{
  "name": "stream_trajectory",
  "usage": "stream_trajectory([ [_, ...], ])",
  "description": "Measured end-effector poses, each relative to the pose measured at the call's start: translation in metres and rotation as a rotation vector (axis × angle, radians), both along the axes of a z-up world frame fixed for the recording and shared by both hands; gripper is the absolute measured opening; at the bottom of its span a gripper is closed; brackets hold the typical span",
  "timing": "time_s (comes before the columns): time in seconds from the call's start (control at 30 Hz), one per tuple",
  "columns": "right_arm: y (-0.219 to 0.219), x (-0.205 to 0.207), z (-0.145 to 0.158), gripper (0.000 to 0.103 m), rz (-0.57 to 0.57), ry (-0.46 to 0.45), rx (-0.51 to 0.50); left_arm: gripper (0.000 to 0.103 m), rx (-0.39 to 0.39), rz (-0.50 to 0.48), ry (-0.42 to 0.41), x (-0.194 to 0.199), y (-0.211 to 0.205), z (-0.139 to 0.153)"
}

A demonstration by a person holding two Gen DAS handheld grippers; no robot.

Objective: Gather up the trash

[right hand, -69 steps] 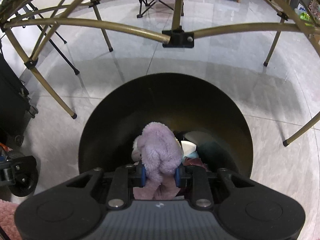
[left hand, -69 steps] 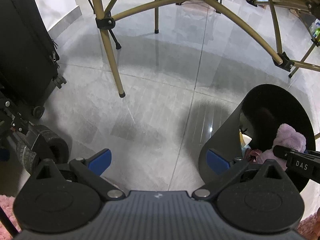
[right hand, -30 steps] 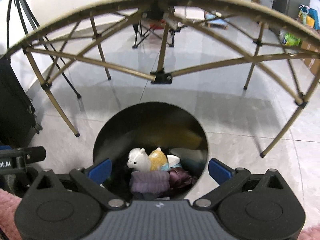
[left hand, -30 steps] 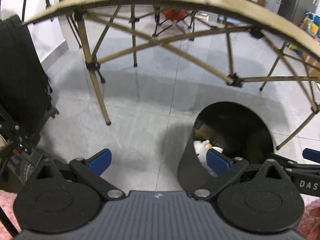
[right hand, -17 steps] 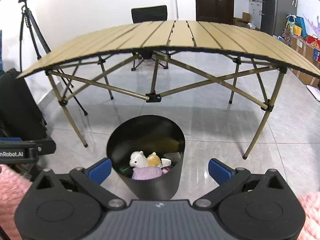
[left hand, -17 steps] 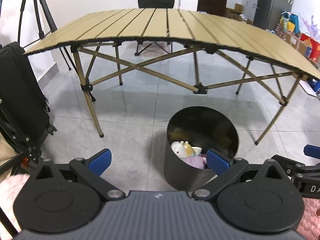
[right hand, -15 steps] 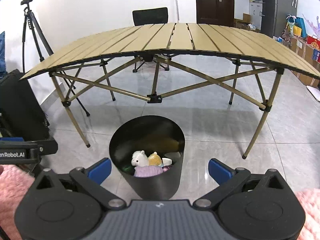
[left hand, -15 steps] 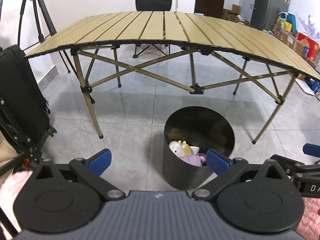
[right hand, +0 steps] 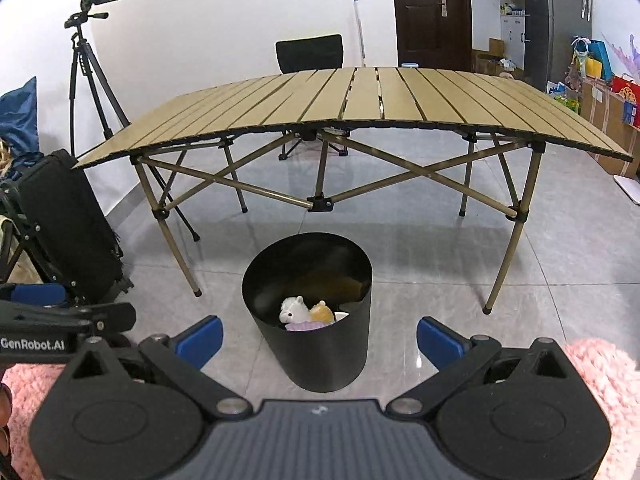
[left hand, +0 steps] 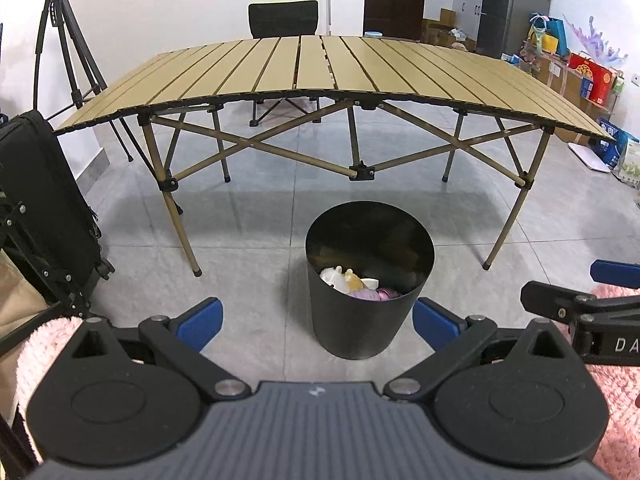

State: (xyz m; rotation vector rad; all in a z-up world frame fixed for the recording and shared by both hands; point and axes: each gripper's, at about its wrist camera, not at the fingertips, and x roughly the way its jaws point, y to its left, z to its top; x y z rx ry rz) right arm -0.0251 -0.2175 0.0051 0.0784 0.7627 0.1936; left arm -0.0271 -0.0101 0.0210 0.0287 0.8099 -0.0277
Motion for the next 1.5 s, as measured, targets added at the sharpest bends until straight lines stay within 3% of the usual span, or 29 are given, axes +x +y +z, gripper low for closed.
stream_trajectory([
  [1.5,0.0014,-0.0069,0.0067,0.103,-0.003,-0.024,-0.002,0.103,-0.006,-0.012,-0.026,-0.004,-0.0012,0.0057],
])
